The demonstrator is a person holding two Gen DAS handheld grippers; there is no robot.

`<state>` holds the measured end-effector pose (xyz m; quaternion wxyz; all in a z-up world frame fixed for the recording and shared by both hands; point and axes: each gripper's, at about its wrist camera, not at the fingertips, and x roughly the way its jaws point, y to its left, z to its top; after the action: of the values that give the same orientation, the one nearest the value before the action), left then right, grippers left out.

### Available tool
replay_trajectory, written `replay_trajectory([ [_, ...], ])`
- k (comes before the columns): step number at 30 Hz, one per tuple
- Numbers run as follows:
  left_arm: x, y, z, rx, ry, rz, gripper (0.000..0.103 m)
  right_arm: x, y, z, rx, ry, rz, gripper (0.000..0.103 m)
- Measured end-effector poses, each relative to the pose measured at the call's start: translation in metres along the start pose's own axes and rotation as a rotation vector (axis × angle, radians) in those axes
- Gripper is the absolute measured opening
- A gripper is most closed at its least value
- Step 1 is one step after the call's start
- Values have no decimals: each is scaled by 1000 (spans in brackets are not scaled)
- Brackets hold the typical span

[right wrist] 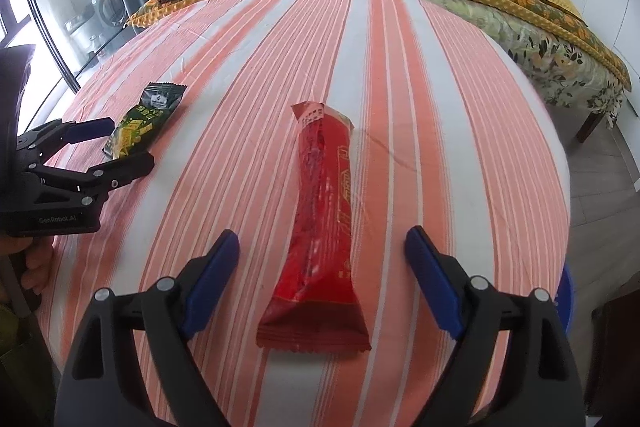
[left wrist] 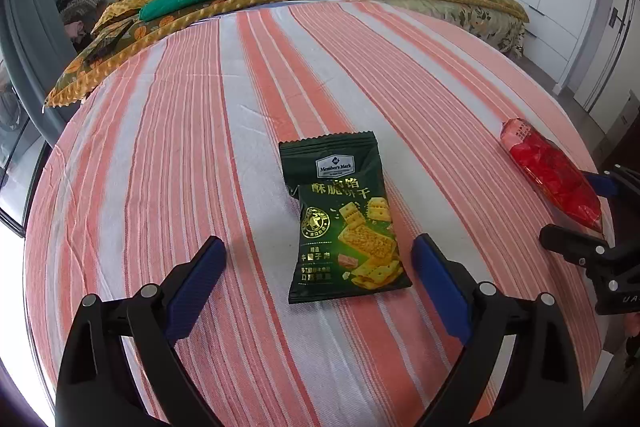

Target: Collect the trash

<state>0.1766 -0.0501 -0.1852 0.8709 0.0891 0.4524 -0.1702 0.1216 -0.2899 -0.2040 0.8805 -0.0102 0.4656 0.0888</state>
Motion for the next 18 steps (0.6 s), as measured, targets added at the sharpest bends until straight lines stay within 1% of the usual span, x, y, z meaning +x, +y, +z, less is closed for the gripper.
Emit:
replay_trajectory([
  [3, -2, 4, -1, 33, 15, -41, 94, -4, -7, 7, 24, 39, 45, 83],
  [5, -9, 13, -3, 29, 21, -114, 94, -13, -15, 13, 43, 41, 75, 83],
  [7, -17, 24, -4, 9, 25, -213, 94, -25, -22, 25, 50, 39, 106, 83],
  [10, -23, 25, -1, 11, 28, -279, 94, -30, -24, 44, 33, 56, 148, 82],
  [11, -22, 23, 1, 16, 32, -290, 94, -28, -22, 51, 24, 74, 161, 76],
  [12, -21, 20, 3, 22, 37, -287, 94, -22, -20, 59, 9, 104, 166, 66],
  [13, -19, 16, 6, 32, 42, -268, 94, -15, -17, 64, -1, 134, 162, 65],
  [15, -14, 11, 12, 48, 49, -233, 94, -2, -11, 71, -14, 186, 160, 59],
  [16, -8, 9, 16, 48, 63, -209, 93, 4, -10, 72, -14, 207, 154, 57],
  [18, -1, 7, 20, 50, 86, -172, 87, 14, -8, 73, -9, 248, 128, 54],
])
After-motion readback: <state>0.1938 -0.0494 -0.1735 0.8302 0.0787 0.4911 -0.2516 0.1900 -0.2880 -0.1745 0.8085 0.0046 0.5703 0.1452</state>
